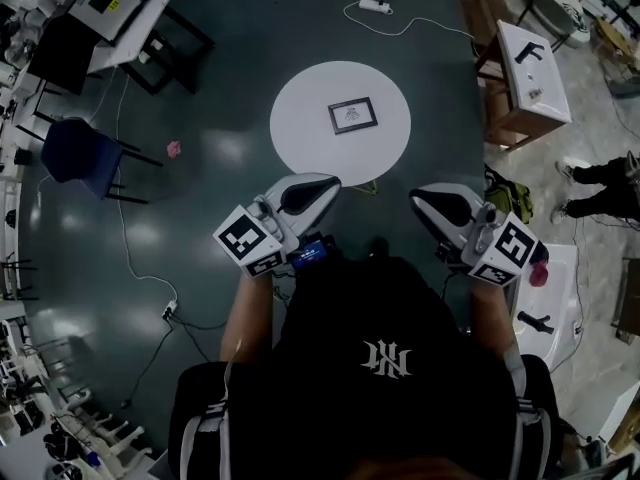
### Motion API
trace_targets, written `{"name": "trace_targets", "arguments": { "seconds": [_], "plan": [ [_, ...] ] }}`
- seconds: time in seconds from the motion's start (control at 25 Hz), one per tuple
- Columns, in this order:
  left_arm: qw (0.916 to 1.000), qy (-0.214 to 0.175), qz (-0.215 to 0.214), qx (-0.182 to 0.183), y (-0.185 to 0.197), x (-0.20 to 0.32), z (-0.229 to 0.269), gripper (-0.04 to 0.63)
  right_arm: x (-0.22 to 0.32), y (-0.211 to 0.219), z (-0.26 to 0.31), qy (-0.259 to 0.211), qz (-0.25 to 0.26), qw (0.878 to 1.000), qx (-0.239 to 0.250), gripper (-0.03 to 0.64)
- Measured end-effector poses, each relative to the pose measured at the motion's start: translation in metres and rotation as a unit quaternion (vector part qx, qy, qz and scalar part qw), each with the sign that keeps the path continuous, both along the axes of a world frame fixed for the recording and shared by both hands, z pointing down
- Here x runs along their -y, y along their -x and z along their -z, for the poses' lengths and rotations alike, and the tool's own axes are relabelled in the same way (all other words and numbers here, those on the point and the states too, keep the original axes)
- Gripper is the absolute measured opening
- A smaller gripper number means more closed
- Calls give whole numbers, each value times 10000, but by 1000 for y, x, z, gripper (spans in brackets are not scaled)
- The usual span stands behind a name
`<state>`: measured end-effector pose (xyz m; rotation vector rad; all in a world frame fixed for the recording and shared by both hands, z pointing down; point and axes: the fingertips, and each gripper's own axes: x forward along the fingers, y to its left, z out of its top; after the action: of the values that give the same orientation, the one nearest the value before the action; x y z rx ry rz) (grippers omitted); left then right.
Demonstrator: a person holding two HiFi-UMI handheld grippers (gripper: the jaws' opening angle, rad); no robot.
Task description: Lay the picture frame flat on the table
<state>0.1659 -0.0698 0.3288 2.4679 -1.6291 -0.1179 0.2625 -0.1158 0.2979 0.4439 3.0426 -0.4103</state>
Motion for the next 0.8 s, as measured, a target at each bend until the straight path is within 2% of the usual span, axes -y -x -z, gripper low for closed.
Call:
{"name": "trace_targets", "arguments": {
  "seconds": [0.24,0.4,0.52,0.8],
  "plan": [
    [9986,124,-439,263,8,-22,-4,-3,-39,28,1,183,-196,9996,-52,0],
    [9986,308,-359,257,41,-54,-33,-12,-80,58,-13,117,-150,9998,-106,0],
    [9977,392,-373,412,60,-75,-47,-12,-103,75,-25,205,-156,9996,-106,0],
    [9967,493,-515,388,72,-102,-71,-12,-129,93,-44,269,-339,9986,-296,0]
  ]
}}
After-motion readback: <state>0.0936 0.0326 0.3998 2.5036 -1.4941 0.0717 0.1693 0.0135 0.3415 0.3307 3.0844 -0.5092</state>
